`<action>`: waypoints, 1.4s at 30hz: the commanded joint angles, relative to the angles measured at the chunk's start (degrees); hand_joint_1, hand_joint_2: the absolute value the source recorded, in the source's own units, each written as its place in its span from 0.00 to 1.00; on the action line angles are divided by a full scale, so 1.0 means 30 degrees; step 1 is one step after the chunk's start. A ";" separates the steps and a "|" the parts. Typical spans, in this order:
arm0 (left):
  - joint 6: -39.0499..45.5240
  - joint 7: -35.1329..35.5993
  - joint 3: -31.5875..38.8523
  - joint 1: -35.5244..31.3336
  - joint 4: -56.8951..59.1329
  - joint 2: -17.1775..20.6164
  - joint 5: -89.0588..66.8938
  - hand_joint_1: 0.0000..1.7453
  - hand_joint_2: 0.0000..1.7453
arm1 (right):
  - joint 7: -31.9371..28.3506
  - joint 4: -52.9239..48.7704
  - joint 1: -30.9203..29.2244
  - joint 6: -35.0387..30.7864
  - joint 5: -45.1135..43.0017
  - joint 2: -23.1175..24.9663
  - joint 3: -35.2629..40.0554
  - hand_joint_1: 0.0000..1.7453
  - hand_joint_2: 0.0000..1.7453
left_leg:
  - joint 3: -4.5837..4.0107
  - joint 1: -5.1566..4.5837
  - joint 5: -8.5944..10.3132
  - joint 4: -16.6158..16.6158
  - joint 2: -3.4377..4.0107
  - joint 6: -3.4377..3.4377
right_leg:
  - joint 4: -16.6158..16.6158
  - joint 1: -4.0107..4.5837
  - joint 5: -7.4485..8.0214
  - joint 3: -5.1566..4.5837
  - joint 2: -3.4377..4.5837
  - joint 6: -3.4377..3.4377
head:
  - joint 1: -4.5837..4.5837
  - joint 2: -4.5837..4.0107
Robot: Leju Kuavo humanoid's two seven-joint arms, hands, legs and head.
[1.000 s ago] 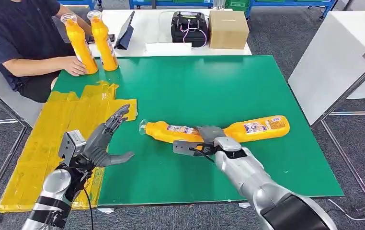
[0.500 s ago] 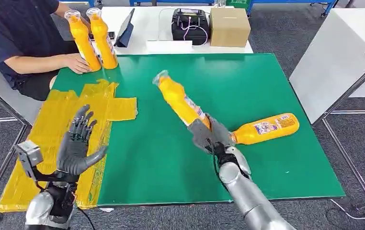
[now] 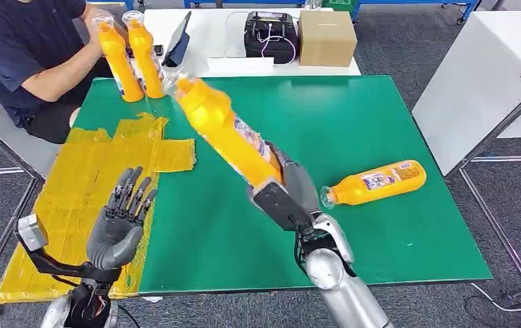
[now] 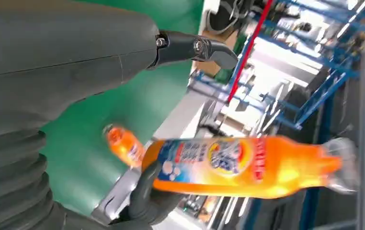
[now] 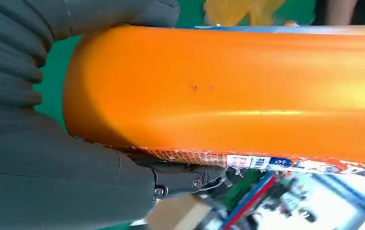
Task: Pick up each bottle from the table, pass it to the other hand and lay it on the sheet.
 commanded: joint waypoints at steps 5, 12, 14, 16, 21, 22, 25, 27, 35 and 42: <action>0.0657 -0.1552 -0.3484 0.0480 -0.1345 0.0080 -0.3297 0.00 1.00 | -0.0310 -0.0174 0.0107 0.0963 0.0541 -0.1148 0.3798 1.00 1.00 | 0.0116 -0.0013 -0.0068 -0.0018 -0.0001 -0.0001 | -0.0020 -0.0011 -0.0073 0.0125 -0.0014 0.0007 | 0.0000 0.0000; 0.0970 -0.2339 -0.4108 0.1081 -0.1928 0.0022 -0.4550 0.00 1.00 | -0.0712 0.0587 0.0454 0.1528 0.0619 -0.1359 0.4982 1.00 1.00 | 0.0056 -0.0007 -0.0032 -0.0014 0.0006 0.0001 | -0.0017 -0.0005 -0.0031 0.0062 -0.0002 0.0005 | 0.0000 0.0000; 0.1132 -0.2473 -0.4104 0.1250 -0.1897 -0.0075 -0.4544 0.00 1.00 | -0.1072 0.1138 0.0505 0.1898 0.0697 -0.1529 0.5870 1.00 1.00 | 0.0112 -0.0018 -0.0054 -0.0030 -0.0003 0.0002 | -0.0029 -0.0016 -0.0061 0.0116 -0.0015 0.0007 | 0.0000 0.0000; 0.1272 -0.2491 -0.4036 0.1301 -0.1802 -0.0155 -0.4464 0.00 1.00 | -0.1412 0.1547 0.0498 0.2172 0.0859 -0.1659 0.6627 1.00 1.00 | 0.0085 -0.0006 -0.0040 -0.0030 0.0017 -0.0001 | -0.0037 -0.0004 -0.0035 0.0088 0.0009 0.0003 | -0.0007 0.0000; 0.1259 -0.2496 -0.4036 0.1281 -0.1730 -0.0145 -0.4453 0.00 1.00 | -0.1489 0.1703 0.0608 0.2121 0.0916 -0.1645 0.6861 1.00 1.00 | 0.0090 -0.0006 -0.0044 -0.0032 -0.0016 -0.0004 | -0.0036 -0.0006 -0.0052 0.0087 -0.0027 0.0002 | 0.0007 0.0000; 0.1338 -0.2487 -0.3959 0.1218 -0.1660 -0.0200 -0.4431 0.00 1.00 | -0.1604 0.1763 0.0518 0.2264 0.0974 -0.1703 0.7122 1.00 1.00 | 0.0053 -0.0002 -0.0030 -0.0020 -0.0010 -0.0004 | -0.0024 -0.0002 -0.0036 0.0043 -0.0017 0.0000 | 0.0000 0.0000; 0.1497 -0.2304 -0.3787 0.1035 -0.1297 -0.0330 -0.4212 0.00 1.00 | -0.1686 0.2750 -0.0123 0.2284 0.0788 -0.1417 0.8632 1.00 1.00 | 0.0073 -0.0009 -0.0038 -0.0031 0.0010 -0.0002 | -0.0033 -0.0008 -0.0039 0.0066 0.0001 0.0001 | 0.0000 0.0000; 0.1553 -0.2215 -0.3782 0.0936 -0.1168 -0.0367 -0.4156 0.00 1.00 | -0.1692 0.2791 -0.0233 0.2139 0.0550 -0.1376 0.9091 1.00 1.00 | 0.0076 -0.0009 -0.0044 -0.0031 0.0040 -0.0005 | -0.0033 -0.0007 -0.0035 0.0059 0.0030 0.0000 | 0.0000 0.0000; 0.1603 -0.2109 -0.3954 0.1075 -0.1288 -0.0208 -0.3621 0.00 1.00 | -0.1358 0.2289 -0.0135 0.2089 0.0223 -0.1611 0.9235 1.00 1.00 | 0.0055 -0.0013 -0.0036 -0.0029 0.0001 -0.0004 | -0.0026 -0.0013 -0.0040 0.0043 -0.0007 0.0003 | 0.0000 0.0000; 0.1750 -0.1656 -0.3889 0.1538 -0.0710 -0.0101 -0.2738 1.00 1.00 | -0.1143 0.2853 0.0609 0.2607 -0.0465 -0.1474 0.8803 1.00 1.00 | 0.0062 -0.0006 -0.0039 -0.0030 -0.0009 -0.0006 | -0.0033 -0.0005 -0.0045 0.0054 -0.0018 0.0001 | 0.0000 0.0000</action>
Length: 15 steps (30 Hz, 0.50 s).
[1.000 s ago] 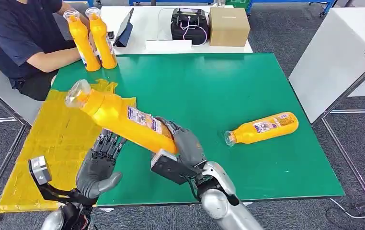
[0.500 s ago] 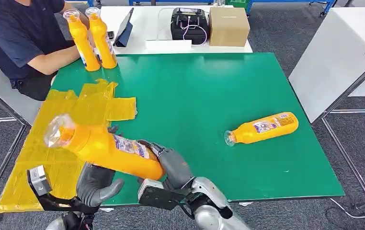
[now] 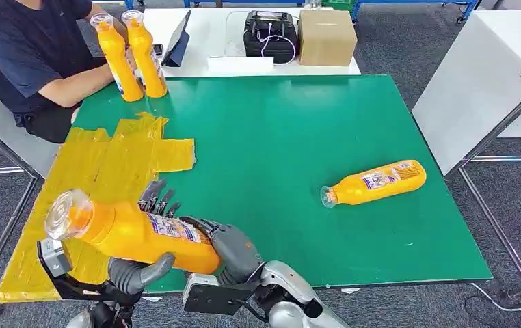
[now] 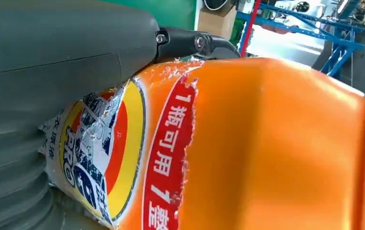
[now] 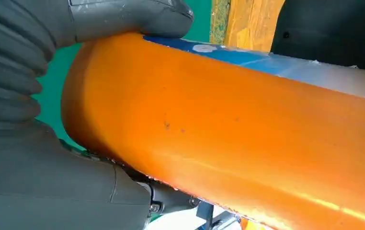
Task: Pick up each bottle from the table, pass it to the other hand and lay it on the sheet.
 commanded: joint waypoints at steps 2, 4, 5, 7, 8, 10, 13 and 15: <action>-0.0156 -0.0109 -0.0574 -0.0044 0.1782 0.0249 0.0726 1.00 1.00 | -0.0264 0.2311 0.0357 0.0325 -0.0465 -0.0280 0.1074 1.00 1.00 | 0.0199 -0.0019 -0.0068 -0.0066 -0.0014 -0.0004 | -0.0061 -0.0016 -0.0082 0.0206 -0.0028 0.0004 | 0.0000 0.0000; -0.0197 -0.0155 -0.0560 -0.0037 0.1796 0.0255 0.0712 1.00 1.00 | -0.0286 0.2354 0.0357 0.0302 -0.0454 -0.0259 0.1082 1.00 1.00 | 0.0097 -0.0006 -0.0022 -0.0044 -0.0009 -0.0002 | -0.0044 -0.0004 -0.0029 0.0099 -0.0015 0.0000 | 0.0000 0.0000; -0.0197 -0.0155 -0.0560 -0.0037 0.1796 0.0255 0.0712 1.00 1.00 | -0.0286 0.2354 0.0357 0.0302 -0.0454 -0.0259 0.1082 1.00 1.00 | 0.0131 -0.0013 -0.0036 -0.0056 -0.0003 -0.0002 | -0.0053 -0.0011 -0.0044 0.0131 -0.0012 0.0002 | 0.0000 0.0000; -0.0205 -0.0152 -0.0515 -0.0022 0.1792 0.0313 0.0715 1.00 1.00 | -0.0260 0.2345 0.0338 0.0322 -0.0463 -0.0209 0.1084 1.00 1.00 | 0.0123 -0.0011 -0.0041 -0.0043 -0.0009 -0.0002 | -0.0041 -0.0009 -0.0050 0.0123 -0.0018 0.0003 | 0.0000 0.0000; -0.0205 -0.0152 -0.0515 -0.0022 0.1792 0.0313 0.0715 1.00 1.00 | -0.0260 0.2345 0.0338 0.0322 -0.0463 -0.0209 0.1084 1.00 1.00 | 0.0105 -0.0007 -0.0037 -0.0037 -0.0019 -0.0003 | -0.0037 -0.0005 -0.0048 0.0109 -0.0027 0.0001 | 0.0000 0.0000; -0.0205 -0.0152 -0.0515 -0.0022 0.1792 0.0313 0.0715 1.00 1.00 | -0.0260 0.2345 0.0338 0.0322 -0.0463 -0.0209 0.1084 1.00 1.00 | 0.0121 -0.0007 -0.0041 -0.0043 -0.0013 -0.0003 | -0.0044 -0.0006 -0.0052 0.0122 -0.0022 0.0000 | 0.0000 0.0000; -0.0359 -0.0166 -0.0514 0.0065 0.1707 0.0325 0.0746 1.00 1.00 | -0.0227 0.2285 0.0484 0.0252 -0.0465 -0.0203 0.0848 1.00 1.00 | 0.0094 -0.0010 -0.0033 -0.0036 -0.0014 -0.0002 | -0.0032 -0.0008 -0.0044 0.0096 -0.0021 -0.0001 | 0.0000 0.0000; -0.0379 -0.0188 -0.0488 0.0131 0.1687 0.0327 0.0702 1.00 1.00 | -0.0183 0.2270 0.0617 0.0069 -0.0407 -0.0188 0.0631 1.00 1.00 | 0.0107 -0.0010 -0.0039 -0.0037 -0.0021 -0.0003 | -0.0034 -0.0009 -0.0053 0.0110 -0.0028 0.0001 | 0.0000 0.0000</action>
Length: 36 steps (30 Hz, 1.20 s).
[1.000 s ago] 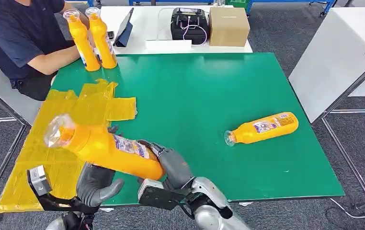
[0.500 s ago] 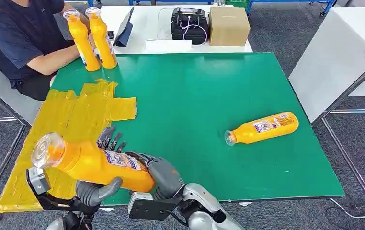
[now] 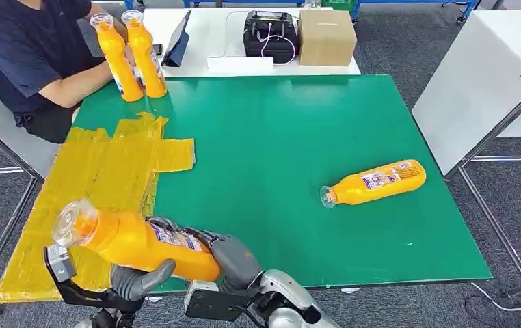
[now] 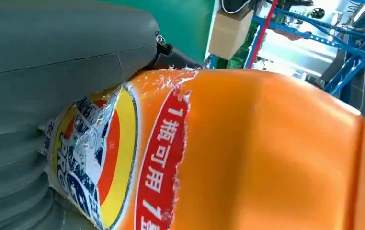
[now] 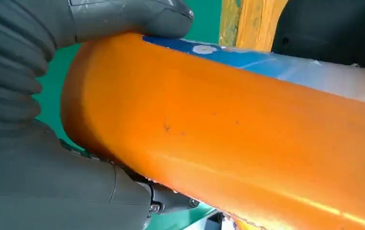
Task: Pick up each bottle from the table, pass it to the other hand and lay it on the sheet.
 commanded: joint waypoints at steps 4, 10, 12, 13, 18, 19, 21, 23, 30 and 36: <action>-0.0435 -0.0254 -0.0315 0.0072 0.0659 0.0291 -0.0272 1.00 1.00 | 0.0203 0.0781 0.0695 -0.1360 0.0776 -0.0269 -0.0179 0.21 1.00 | 0.0124 -0.0017 -0.0046 -0.0038 -0.0016 -0.0002 | -0.0031 -0.0015 -0.0058 0.0131 -0.0025 0.0005 | 0.0000 0.0000; -0.0787 -0.1122 -0.0187 0.0814 -0.1062 0.0460 -0.1065 1.00 1.00 | -0.0333 -0.3679 0.2479 -0.1946 0.1891 -0.1731 -0.1935 0.00 0.00 | 0.0042 -0.0004 -0.0045 0.0007 -0.0043 0.0004 | 0.0000 -0.0003 -0.0058 0.0063 -0.0051 0.0011 | -0.0007 0.0000; -0.0814 -0.1140 -0.0177 0.0841 -0.1031 0.0479 -0.1065 1.00 1.00 | -0.0333 -0.3767 0.2590 -0.1866 0.1947 -0.1722 -0.2011 0.00 0.00 | 0.0088 -0.0011 -0.0057 -0.0004 -0.0057 0.0005 | -0.0010 -0.0010 -0.0080 0.0096 -0.0061 0.0009 | 0.0000 0.0000; -0.0814 -0.1140 -0.0177 0.0841 -0.1031 0.0479 -0.1065 1.00 1.00 | -0.0333 -0.3767 0.2590 -0.1866 0.1947 -0.1722 -0.2011 0.00 0.00 | 0.0063 -0.0008 -0.0044 -0.0006 -0.0048 0.0004 | -0.0011 -0.0007 -0.0074 0.0043 -0.0036 0.0010 | 0.0007 0.0000; -0.0952 -0.1487 -0.0057 0.0974 -0.0873 0.0507 -0.1171 1.00 1.00 | -0.0633 -0.4396 0.3127 -0.2152 0.2406 -0.1374 -0.3017 0.00 0.00 | 0.0103 -0.0018 -0.0075 -0.0019 -0.0018 -0.0017 | -0.0014 -0.0014 -0.0098 0.0119 -0.0020 -0.0001 | 0.0000 0.0000; -0.1019 -0.1528 -0.0031 0.0983 -0.0864 0.0526 -0.1155 1.00 1.00 | -0.0593 -0.4866 0.3296 -0.2159 0.2425 -0.1436 -0.3237 0.00 0.00 | 0.0087 -0.0016 -0.0069 -0.0011 -0.0032 -0.0017 | -0.0006 -0.0013 -0.0093 0.0106 -0.0032 0.0000 | 0.0000 0.0000; -0.1061 -0.1540 -0.0021 0.0975 -0.0857 0.0549 -0.1157 1.00 1.00 | -0.0674 -0.5144 0.3440 -0.2073 0.2475 -0.1462 -0.3379 0.00 0.00 | 0.0089 -0.0015 -0.0070 -0.0014 -0.0023 -0.0017 | -0.0012 -0.0013 -0.0088 0.0106 -0.0022 0.0000 | 0.0000 0.0000; -0.0708 -0.0957 0.0070 0.1521 -0.0119 0.0565 -0.0694 1.00 1.00 | -0.0702 -0.4320 0.4220 -0.1438 0.1982 -0.1189 -0.3798 0.00 0.00 | 0.0087 -0.0011 -0.0070 -0.0015 -0.0014 -0.0015 | -0.0019 -0.0009 -0.0075 0.0103 -0.0013 0.0006 | -0.0007 0.0000; -0.0201 -0.2261 0.0405 0.0985 -0.1283 0.0302 -0.3343 1.00 1.00 | -0.0776 -0.5076 0.3418 -0.1928 0.2919 -0.1197 -0.3619 0.00 0.00 | 0.0041 -0.0008 -0.0052 -0.0005 -0.0001 -0.0017 | -0.0006 -0.0007 -0.0051 0.0051 0.0001 -0.0003 | 0.0000 0.0000; 0.4737 -0.3933 0.1048 0.0545 -0.2672 -0.0422 -1.2390 1.00 1.00 | -0.0259 -0.6893 0.4218 -0.1997 0.3445 -0.1397 -0.4356 0.00 0.00 | 0.0009 -0.0003 -0.0037 0.0010 -0.0036 -0.0015 | 0.0005 -0.0002 -0.0062 0.0017 -0.0031 -0.0023 | 0.0000 0.0000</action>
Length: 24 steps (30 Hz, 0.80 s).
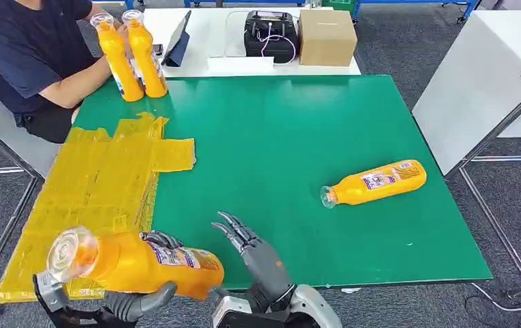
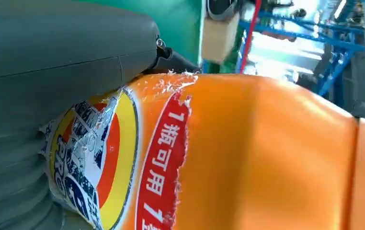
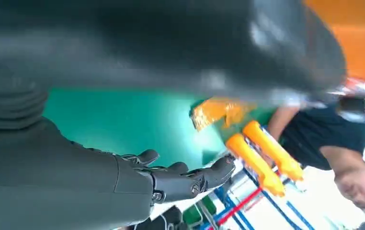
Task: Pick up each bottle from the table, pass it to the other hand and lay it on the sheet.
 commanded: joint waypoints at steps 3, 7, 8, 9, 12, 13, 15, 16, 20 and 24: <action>0.4370 -0.1411 0.0909 -0.0971 -0.1272 -0.0611 -0.7992 1.00 1.00 | 0.0549 -0.1887 0.0235 -0.0080 0.0487 -0.0486 -0.0983 0.00 0.00 | 0.0053 -0.0006 -0.0025 -0.0005 -0.0012 0.0002 | -0.0006 -0.0005 -0.0034 -0.0036 -0.0018 0.0004 | 0.0000 0.0000; 0.4363 -0.1417 0.0927 -0.0949 -0.1172 -0.0614 -0.8015 1.00 1.00 | 0.0550 -0.1849 0.0257 -0.0081 0.0490 -0.0470 -0.0989 0.00 0.00 | 0.0101 -0.0012 -0.0049 -0.0021 -0.0001 0.0002 | -0.0022 -0.0010 -0.0052 0.0076 -0.0011 0.0008 | 0.0000 0.0000; 0.4764 -0.1581 0.0932 -0.0949 -0.1195 -0.0560 -0.8667 1.00 1.00 | 0.0550 -0.1836 0.0289 -0.0097 0.0494 -0.0416 -0.1043 0.00 0.00 | 0.0094 -0.0016 -0.0042 -0.0023 0.0000 0.0005 | -0.0020 -0.0014 -0.0033 0.0085 -0.0009 0.0026 | 0.0000 0.0000; 0.6177 -0.1676 0.1002 -0.1059 -0.1171 -0.0596 -1.0839 1.00 1.00 | 0.0541 -0.2021 0.0384 -0.0157 0.0704 -0.0430 -0.1158 0.00 0.00 | 0.0070 -0.0008 -0.0030 -0.0014 0.0000 0.0002 | -0.0014 -0.0007 -0.0011 0.0084 -0.0006 0.0036 | 0.0000 0.0000; 1.0329 -0.1522 0.1611 -0.1987 -0.0724 -0.0443 -1.7075 1.00 1.00 | 0.0492 -0.3727 0.1280 -0.0335 0.1156 -0.0680 -0.1939 0.00 0.00 | 0.0053 -0.0003 -0.0022 -0.0005 -0.0039 0.0001 | -0.0006 -0.0002 -0.0016 0.0079 -0.0047 0.0033 | 0.0000 0.0000; 1.0929 -0.1393 0.1714 -0.2168 -0.0561 -0.0364 -1.8115 1.00 1.00 | 0.0471 -0.4046 0.1471 -0.0335 0.1203 -0.0694 -0.2133 0.00 0.00 | 0.0077 -0.0011 -0.0032 -0.0006 -0.0066 0.0002 | 0.0001 -0.0010 -0.0040 0.0105 -0.0078 0.0034 | 0.0000 0.0000; 1.2180 -0.0945 0.1937 -0.2607 0.0265 -0.0134 -2.0642 1.00 1.00 | 0.0747 -0.5168 0.2132 -0.0562 0.1392 -0.1610 -0.2489 0.00 0.00 | 0.0067 -0.0008 -0.0021 -0.0005 -0.0069 0.0001 | 0.0001 -0.0007 -0.0032 0.0061 -0.0073 0.0031 | 0.0000 0.0000; 1.2631 -0.0768 0.1947 -0.2792 0.0666 0.0008 -2.1551 1.00 1.00 | 0.0715 -0.5479 0.2378 -0.0672 0.1330 -0.1745 -0.2757 0.00 0.00 | 0.0082 -0.0009 -0.0025 -0.0011 -0.0080 0.0003 | -0.0007 -0.0007 -0.0046 0.0058 -0.0082 0.0023 | 0.0000 0.0000; 1.4462 0.1585 0.1464 -0.4011 0.3052 0.1105 -2.7990 1.00 1.00 | 0.0530 -0.6398 0.2640 -0.0645 0.1147 -0.2230 -0.3007 0.00 0.00 | 0.0120 -0.0025 -0.0023 -0.0044 -0.0092 0.0005 | -0.0034 -0.0024 -0.0063 0.0033 -0.0095 0.0008 | 0.0000 0.0000; 1.3925 0.3495 0.0807 -0.5812 0.6194 0.2017 -3.0160 1.00 1.00 | 0.0719 -0.6950 0.2533 -0.0648 0.0995 -0.2610 -0.2920 0.00 0.00 | 0.0093 -0.0033 -0.0002 -0.0049 -0.0083 -0.0001 | -0.0026 -0.0028 -0.0046 -0.0019 -0.0079 0.0011 | 0.0000 0.0000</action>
